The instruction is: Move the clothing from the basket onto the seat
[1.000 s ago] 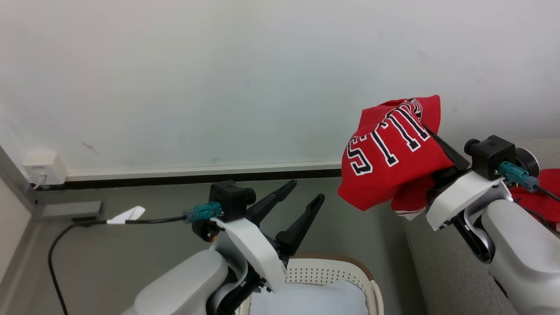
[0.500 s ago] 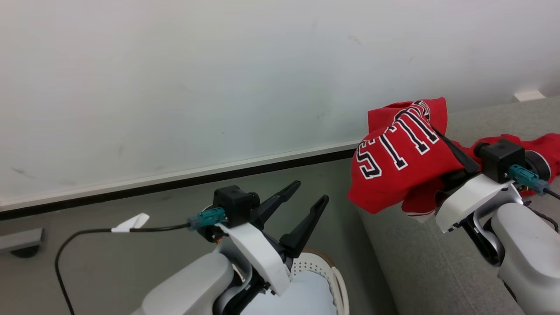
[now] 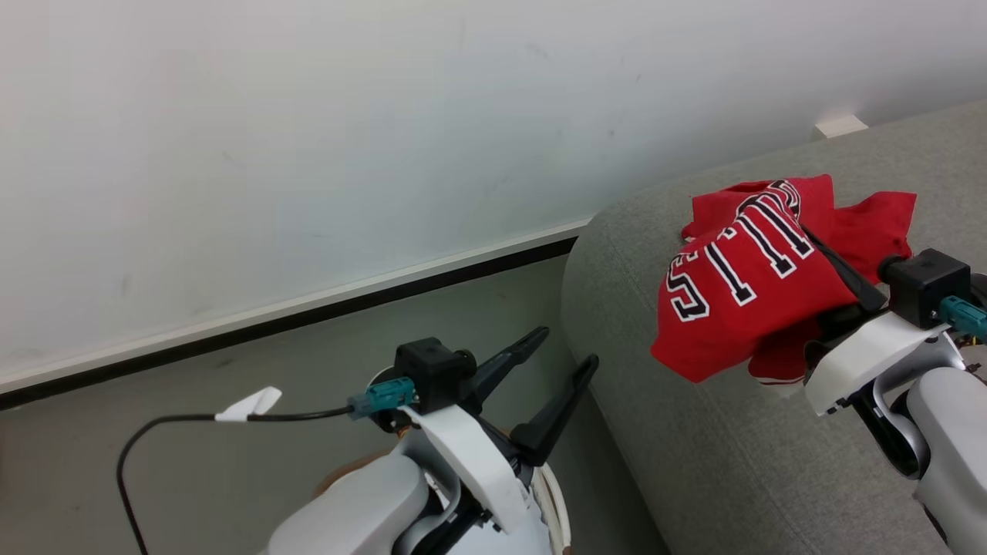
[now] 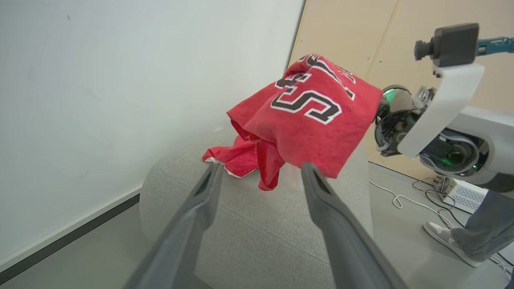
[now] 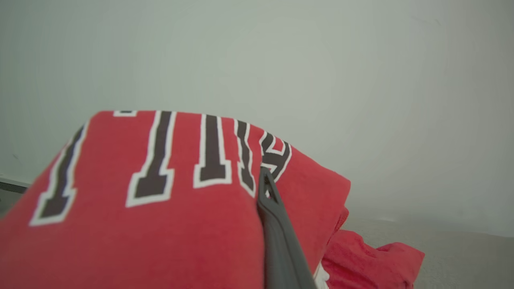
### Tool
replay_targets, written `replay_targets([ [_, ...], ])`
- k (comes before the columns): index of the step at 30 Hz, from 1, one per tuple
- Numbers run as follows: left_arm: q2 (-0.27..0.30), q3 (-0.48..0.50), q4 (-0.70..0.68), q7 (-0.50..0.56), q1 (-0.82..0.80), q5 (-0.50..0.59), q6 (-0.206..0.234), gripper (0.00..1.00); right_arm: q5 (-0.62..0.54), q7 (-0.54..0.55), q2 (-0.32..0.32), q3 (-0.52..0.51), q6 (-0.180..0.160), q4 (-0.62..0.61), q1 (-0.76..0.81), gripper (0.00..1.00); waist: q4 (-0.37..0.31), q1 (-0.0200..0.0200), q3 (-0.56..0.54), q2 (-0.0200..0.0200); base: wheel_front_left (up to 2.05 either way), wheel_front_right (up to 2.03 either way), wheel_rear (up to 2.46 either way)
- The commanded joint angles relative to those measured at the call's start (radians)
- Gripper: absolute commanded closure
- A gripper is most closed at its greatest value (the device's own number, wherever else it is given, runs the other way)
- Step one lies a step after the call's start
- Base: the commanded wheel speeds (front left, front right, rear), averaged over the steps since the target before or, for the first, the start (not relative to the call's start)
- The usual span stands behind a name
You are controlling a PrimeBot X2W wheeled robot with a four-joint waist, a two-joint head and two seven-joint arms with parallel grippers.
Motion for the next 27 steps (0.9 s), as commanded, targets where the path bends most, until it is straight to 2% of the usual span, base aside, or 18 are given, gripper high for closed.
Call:
replay_targets([
  [1, -0.001, 0.003, 0.002, -0.003, 0.013, 0.014, -0.004, 0.0, -0.008, 0.005, -0.007, -0.012, -0.002, -0.013, 0.017, 1.0, -0.007, 0.0, 0.006, -0.0001, 0.0, 0.0, 0.0],
  [7, 0.003, 0.012, -0.005, -0.005, -0.002, 0.04, -0.009, 0.0, -0.032, 0.024, -0.006, -0.061, -0.002, -0.053, 0.037, 1.0, -0.008, 0.0, 0.035, -0.0001, 0.0, 0.0, 0.0],
  [14, 0.04, 0.033, -0.045, -0.004, -0.058, 0.08, -0.012, 0.0, -0.097, 0.063, 0.001, -0.184, -0.002, -0.095, -0.029, 1.0, 0.036, 0.0, 0.174, -0.0001, 0.0, 0.0, 0.0],
  [19, 0.088, 0.047, -0.096, -0.004, -0.114, 0.114, -0.022, 0.0, -0.182, 0.116, 0.014, -0.338, -0.002, -0.118, -0.147, 1.0, 0.075, 0.0, 0.319, -0.0001, 0.0, 0.0, 0.0],
  [27, 0.169, 0.093, -0.211, -0.002, -0.239, 0.165, -0.033, 0.0, -0.407, 0.224, 0.015, -0.684, -0.002, -0.154, -0.333, 1.0, 0.136, 0.0, 0.562, -0.0001, 0.0, 0.0, 0.0],
])
